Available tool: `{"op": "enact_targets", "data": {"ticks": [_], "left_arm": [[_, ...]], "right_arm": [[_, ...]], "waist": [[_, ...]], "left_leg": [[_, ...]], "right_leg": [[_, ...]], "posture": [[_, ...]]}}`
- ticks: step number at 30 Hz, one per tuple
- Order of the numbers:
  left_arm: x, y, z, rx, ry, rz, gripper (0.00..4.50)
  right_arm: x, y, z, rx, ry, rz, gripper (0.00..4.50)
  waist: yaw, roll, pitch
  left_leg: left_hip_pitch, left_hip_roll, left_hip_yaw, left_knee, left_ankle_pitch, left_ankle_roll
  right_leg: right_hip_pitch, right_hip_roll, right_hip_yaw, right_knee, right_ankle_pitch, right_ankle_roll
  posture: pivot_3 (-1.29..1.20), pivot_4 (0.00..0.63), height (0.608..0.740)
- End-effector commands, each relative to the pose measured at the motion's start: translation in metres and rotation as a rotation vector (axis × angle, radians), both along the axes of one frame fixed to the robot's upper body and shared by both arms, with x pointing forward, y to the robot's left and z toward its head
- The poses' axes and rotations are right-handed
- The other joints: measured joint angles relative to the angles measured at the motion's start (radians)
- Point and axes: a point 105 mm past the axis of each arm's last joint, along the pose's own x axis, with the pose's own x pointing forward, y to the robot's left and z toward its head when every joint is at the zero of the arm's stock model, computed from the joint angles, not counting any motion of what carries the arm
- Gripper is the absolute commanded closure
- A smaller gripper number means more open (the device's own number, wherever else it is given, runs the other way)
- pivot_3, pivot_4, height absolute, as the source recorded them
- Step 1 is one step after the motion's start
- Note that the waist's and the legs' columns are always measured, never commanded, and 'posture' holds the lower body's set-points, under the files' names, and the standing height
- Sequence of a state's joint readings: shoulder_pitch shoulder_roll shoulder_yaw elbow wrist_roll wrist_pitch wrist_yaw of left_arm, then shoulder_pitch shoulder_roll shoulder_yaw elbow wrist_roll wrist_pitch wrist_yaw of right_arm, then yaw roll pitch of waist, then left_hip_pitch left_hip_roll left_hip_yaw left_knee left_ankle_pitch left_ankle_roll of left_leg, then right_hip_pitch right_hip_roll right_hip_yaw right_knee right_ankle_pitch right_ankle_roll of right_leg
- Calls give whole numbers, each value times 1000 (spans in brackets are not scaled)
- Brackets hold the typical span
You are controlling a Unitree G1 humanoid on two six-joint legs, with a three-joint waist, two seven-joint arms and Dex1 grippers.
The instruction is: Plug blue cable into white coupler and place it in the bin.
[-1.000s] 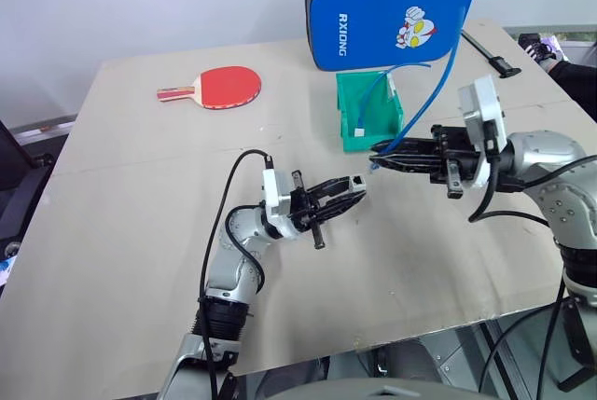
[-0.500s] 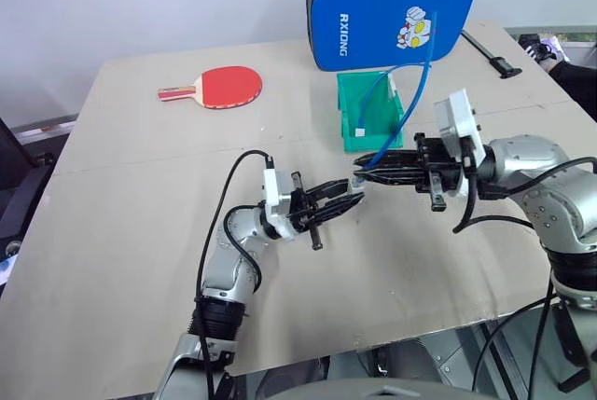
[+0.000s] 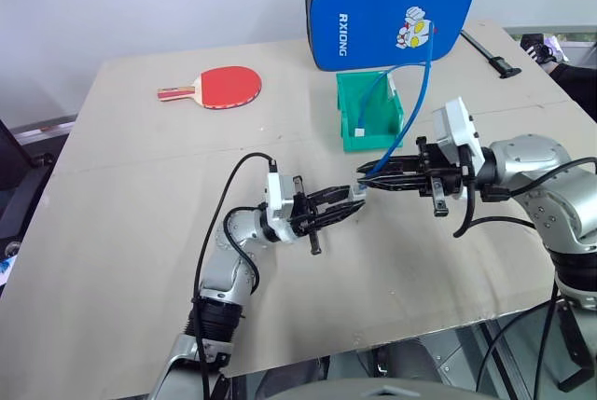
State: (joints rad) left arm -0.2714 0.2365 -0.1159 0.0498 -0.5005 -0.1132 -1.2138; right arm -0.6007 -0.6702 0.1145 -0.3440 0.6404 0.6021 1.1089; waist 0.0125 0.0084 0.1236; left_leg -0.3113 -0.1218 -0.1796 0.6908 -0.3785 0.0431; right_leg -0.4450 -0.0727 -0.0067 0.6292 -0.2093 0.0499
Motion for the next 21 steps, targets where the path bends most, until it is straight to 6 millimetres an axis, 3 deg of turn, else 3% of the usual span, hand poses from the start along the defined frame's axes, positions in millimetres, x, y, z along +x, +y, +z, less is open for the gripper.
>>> {"op": "enact_targets", "data": {"ticks": [1, 13, 21], "left_arm": [[-6, -2, 16, -29, -74, -30, 4007], [-4, -2, 21, -31, -90, -33, 4007], [-10, -9, 37, -36, -129, -85, 4007]], "right_arm": [[4, -5, -8, -39, 8, -29, 4500], [-3, -1, -15, -117, -21, 25, 4500], [-3, 6, -30, -123, 1, 19, 4500]], "waist": [[0, 0, 0], [0, 0, 0], [0, 0, 0]], "left_leg": [[0, 0, 0, 0, 0, 0], [0, 0, 0, 0, 0, 0], [0, 0, 0, 0, 0, 0]], "right_leg": [[0, 0, 0, 0, 0, 0], [0, 0, 0, 0, 0, 0], [0, 0, 0, 1, 0, 0]], "posture": [[0, 150, 740], [0, 150, 740], [0, 150, 740]]}}
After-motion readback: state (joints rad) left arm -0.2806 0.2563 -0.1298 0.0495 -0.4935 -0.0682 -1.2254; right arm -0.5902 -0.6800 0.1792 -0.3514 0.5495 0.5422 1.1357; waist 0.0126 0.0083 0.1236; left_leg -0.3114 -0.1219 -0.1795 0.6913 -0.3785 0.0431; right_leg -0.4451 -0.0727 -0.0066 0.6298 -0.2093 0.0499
